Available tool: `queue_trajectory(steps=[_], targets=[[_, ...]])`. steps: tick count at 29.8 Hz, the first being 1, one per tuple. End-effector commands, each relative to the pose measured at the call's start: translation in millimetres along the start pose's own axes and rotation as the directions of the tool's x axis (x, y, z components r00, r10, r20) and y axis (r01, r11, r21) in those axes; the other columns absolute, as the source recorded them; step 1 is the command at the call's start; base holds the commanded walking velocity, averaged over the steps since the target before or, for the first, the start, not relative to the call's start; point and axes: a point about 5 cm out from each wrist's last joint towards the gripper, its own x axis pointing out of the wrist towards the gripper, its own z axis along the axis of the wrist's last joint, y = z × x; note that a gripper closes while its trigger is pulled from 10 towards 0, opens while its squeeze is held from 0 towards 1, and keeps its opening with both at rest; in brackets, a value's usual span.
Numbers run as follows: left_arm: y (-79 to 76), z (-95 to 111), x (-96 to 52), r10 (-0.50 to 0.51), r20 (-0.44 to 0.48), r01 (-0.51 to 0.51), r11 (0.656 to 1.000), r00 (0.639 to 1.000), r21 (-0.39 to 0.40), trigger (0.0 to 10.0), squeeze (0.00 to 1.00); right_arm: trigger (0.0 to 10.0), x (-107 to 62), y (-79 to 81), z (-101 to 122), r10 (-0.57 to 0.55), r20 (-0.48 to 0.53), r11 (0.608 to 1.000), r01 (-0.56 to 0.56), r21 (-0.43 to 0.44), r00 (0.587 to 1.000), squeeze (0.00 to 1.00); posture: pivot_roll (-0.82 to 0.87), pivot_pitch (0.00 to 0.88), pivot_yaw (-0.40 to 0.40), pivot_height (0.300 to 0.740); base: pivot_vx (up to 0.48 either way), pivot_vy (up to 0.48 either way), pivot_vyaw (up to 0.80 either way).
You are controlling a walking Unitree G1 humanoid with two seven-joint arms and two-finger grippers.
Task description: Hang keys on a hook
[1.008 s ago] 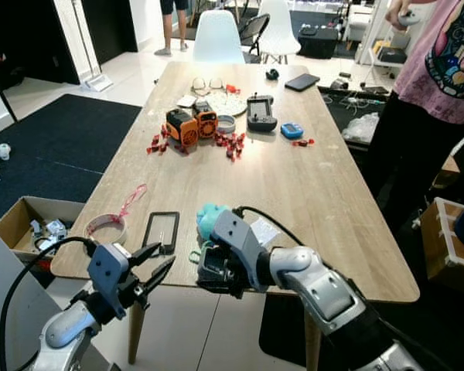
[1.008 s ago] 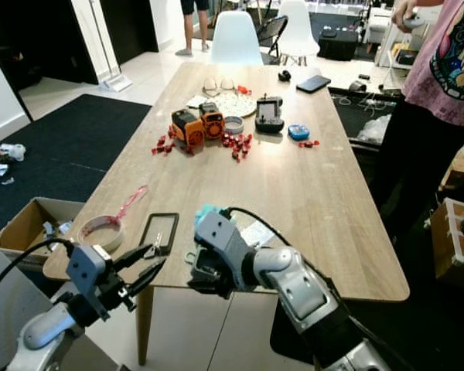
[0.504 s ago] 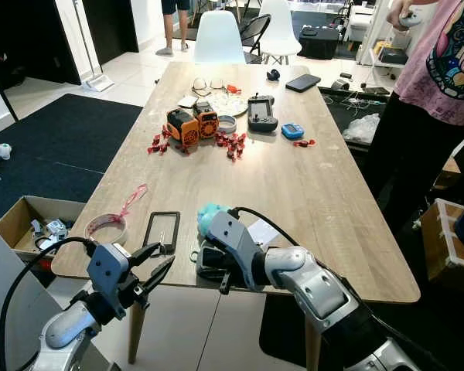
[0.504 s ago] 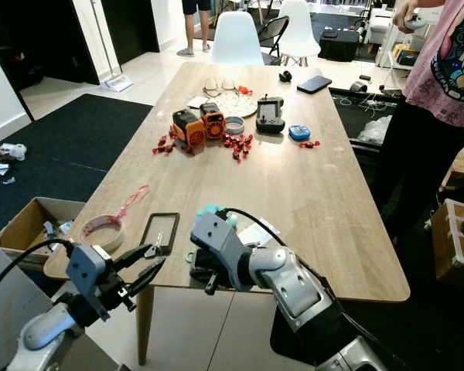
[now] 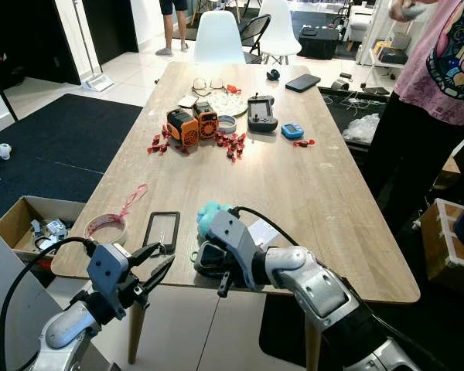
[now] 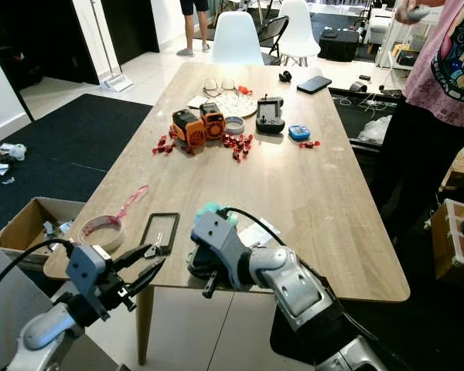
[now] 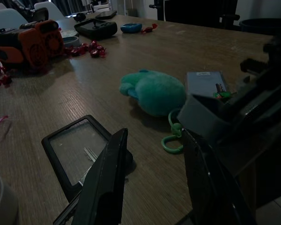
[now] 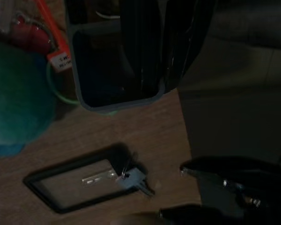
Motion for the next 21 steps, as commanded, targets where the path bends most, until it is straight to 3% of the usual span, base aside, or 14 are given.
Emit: queue_trajectory(steps=[1, 2, 3, 4, 5, 6, 7, 8, 9, 10, 13, 16, 21], targets=[[-1.3, -1.0, -0.8, 0.006, -0.005, -0.006, 1.000, 1.000, -0.006, 10.0, 0.00, 0.0, -2.5, 0.1, 10.8, 0.012, 0.058, 1.000, -0.012, 0.013, 0.998, 0.00, 0.05, 0.059, -0.025, 0.740, 0.000, 0.000, 0.00], [0.0, 0.8, -0.1, 0.018, 0.006, -0.018, 1.000, 1.000, -0.003, 10.0, 0.00, 0.0, -5.9, 1.7, 26.1, 0.041, 0.177, 0.996, -0.054, 0.071, 0.983, 0.00, 0.05, 0.060, -0.023, 0.740, 0.000, 0.000, 0.00], [0.0, 0.8, -0.1, 0.018, 0.006, -0.018, 1.000, 1.000, -0.003, 10.0, 0.00, 0.0, -5.9, 1.7, 26.1, 0.041, 0.177, 0.996, -0.054, 0.071, 0.983, 0.00, 0.05, 0.060, -0.023, 0.740, 0.000, 0.000, 0.00], [1.2, 3.8, 1.9, 0.031, 0.025, -0.030, 1.000, 0.999, -0.009, 10.0, 0.00, 0.0, -12.3, 2.5, 43.6, 0.064, 0.316, 0.985, -0.110, 0.130, 0.947, 0.00, 0.05, 0.060, -0.023, 0.740, 0.000, 0.000, 0.00], [1.2, 3.8, 1.9, 0.031, 0.025, -0.030, 1.000, 0.999, -0.009, 10.0, 0.00, 0.0, -12.3, 2.5, 43.6, 0.064, 0.316, 0.985, -0.110, 0.130, 0.947, 0.00, 0.05, 0.060, -0.023, 0.740, 0.000, 0.000, 0.00], [2.4, 7.7, 4.9, 0.044, 0.048, -0.043, 0.999, 0.998, -0.020, 10.0, 0.00, 0.0, -23.2, 2.3, 62.3, 0.085, 0.468, 0.964, -0.191, 0.184, 0.880, 0.00, 0.05, 0.060, -0.021, 0.740, 0.000, 0.000, 0.00], [2.4, 7.7, 4.9, 0.044, 0.048, -0.043, 0.999, 0.998, -0.020, 10.0, 0.00, 0.0, -23.2, 2.3, 62.3, 0.085, 0.468, 0.964, -0.191, 0.184, 0.880, 0.00, 0.05, 0.060, -0.021, 0.740, 0.000, 0.000, 0.00], [4.0, 15.1, 11.6, 0.061, 0.091, -0.057, 0.997, 0.994, -0.043, 10.0, 0.00, 0.0, -39.7, 1.6, 81.9, 0.106, 0.627, 0.932, -0.297, 0.208, 0.772, 0.00, 0.05, 0.060, -0.018, 0.740, 0.000, 0.000, 0.00], [4.0, 15.1, 11.6, 0.061, 0.091, -0.057, 0.997, 0.994, -0.043, 10.0, 0.00, 0.0, -39.7, 1.6, 81.9, 0.106, 0.627, 0.932, -0.297, 0.208, 0.772, 0.00, 0.05, 0.060, -0.018, 0.740, 0.000, 0.000, 0.00], [4.5, 18.0, 14.5, 0.070, 0.110, -0.064, 0.996, 0.992, -0.056, 10.0, 0.00, 0.0, -46.3, 1.3, 87.2, 0.117, 0.674, 0.918, -0.338, 0.206, 0.729, 0.00, 0.05, 0.059, -0.017, 0.740, 0.000, 0.000, 0.00], [4.9, 19.7, 16.1, 0.075, 0.120, -0.068, 0.996, 0.990, -0.064, 10.0, 0.00, 0.0, -49.8, 1.2, 89.5, 0.123, 0.696, 0.911, -0.358, 0.203, 0.707, 0.00, 0.05, 0.059, -0.017, 0.740, 0.000, 0.000, 0.00], [5.8, 22.8, 19.2, 0.091, 0.143, -0.080, 0.993, 0.986, -0.084, 10.0, 0.00, 0.0, -56.7, 0.3, 92.8, 0.125, 0.743, 0.894, -0.399, 0.202, 0.658, 0.00, 0.05, 0.058, -0.015, 0.740, 0.000, 0.000, 0.00], [6.2, 24.2, 21.0, 0.103, 0.157, -0.088, 0.991, 0.982, -0.101, 10.0, 0.00, 0.0, -61.7, -0.9, 94.5, 0.110, 0.772, 0.882, -0.419, 0.214, 0.626, 0.00, 0.05, 0.059, -0.011, 0.740, 0.000, 0.000, 0.00]])
